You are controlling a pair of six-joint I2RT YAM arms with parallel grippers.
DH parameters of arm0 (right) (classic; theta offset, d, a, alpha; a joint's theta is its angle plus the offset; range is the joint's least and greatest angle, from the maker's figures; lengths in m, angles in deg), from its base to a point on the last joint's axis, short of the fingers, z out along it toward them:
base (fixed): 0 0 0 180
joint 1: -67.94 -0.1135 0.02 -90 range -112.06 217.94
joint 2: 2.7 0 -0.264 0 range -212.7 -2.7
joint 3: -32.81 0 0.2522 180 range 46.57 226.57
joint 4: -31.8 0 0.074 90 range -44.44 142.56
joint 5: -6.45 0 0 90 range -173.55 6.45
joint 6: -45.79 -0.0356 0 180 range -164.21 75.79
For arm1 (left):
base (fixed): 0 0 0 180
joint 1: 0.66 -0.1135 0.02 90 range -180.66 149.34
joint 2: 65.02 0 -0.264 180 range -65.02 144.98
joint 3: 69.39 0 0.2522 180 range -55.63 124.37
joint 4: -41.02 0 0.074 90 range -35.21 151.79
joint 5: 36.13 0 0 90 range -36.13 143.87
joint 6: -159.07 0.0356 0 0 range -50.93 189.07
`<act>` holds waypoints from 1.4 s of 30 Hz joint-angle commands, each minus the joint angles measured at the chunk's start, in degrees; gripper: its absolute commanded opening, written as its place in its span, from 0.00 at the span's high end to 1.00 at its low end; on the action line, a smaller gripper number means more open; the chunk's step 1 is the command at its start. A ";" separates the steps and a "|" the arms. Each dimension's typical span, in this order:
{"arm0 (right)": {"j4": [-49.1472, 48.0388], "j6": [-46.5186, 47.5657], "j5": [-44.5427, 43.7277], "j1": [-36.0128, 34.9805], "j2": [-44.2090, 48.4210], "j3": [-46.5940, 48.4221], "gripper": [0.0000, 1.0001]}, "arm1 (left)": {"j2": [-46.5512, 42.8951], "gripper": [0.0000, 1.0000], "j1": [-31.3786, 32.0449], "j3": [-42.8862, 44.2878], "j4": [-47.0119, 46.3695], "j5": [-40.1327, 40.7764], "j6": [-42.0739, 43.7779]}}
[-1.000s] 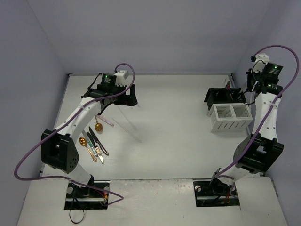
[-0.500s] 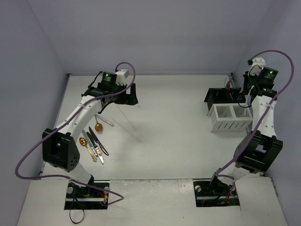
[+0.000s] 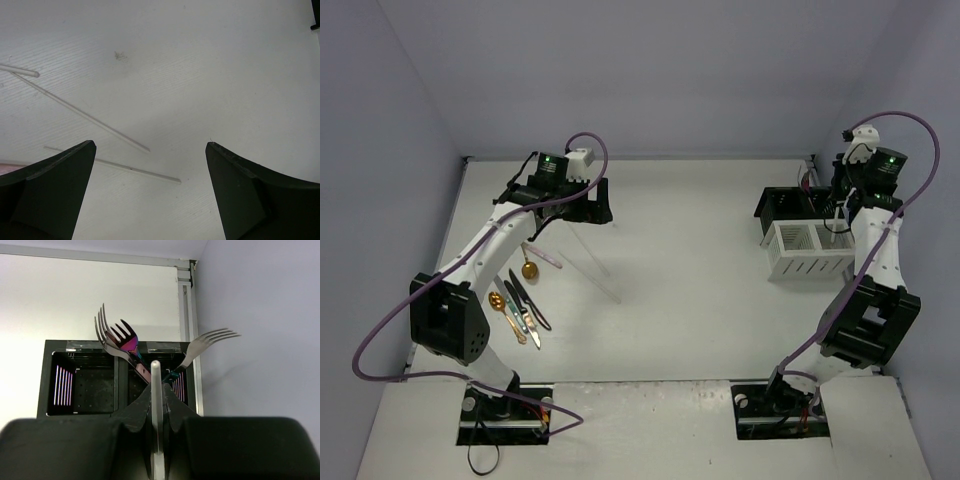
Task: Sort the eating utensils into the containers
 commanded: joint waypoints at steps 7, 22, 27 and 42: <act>-5.46 0.56 2.22 0.62 4.91 -2.44 0.60 | -1.86 0.09 -1.03 2.36 -0.58 9.21 0.32; 2.20 -4.73 4.68 -0.89 15.45 3.09 0.31 | 12.93 0.23 -10.10 15.06 5.73 29.82 2.75; 4.17 -5.83 4.81 -3.44 17.16 4.18 0.29 | 22.38 0.28 -13.02 24.49 7.84 31.19 0.09; 7.80 -5.48 2.75 -8.24 18.24 3.15 0.27 | 37.64 0.23 -13.92 38.59 9.79 31.50 -16.00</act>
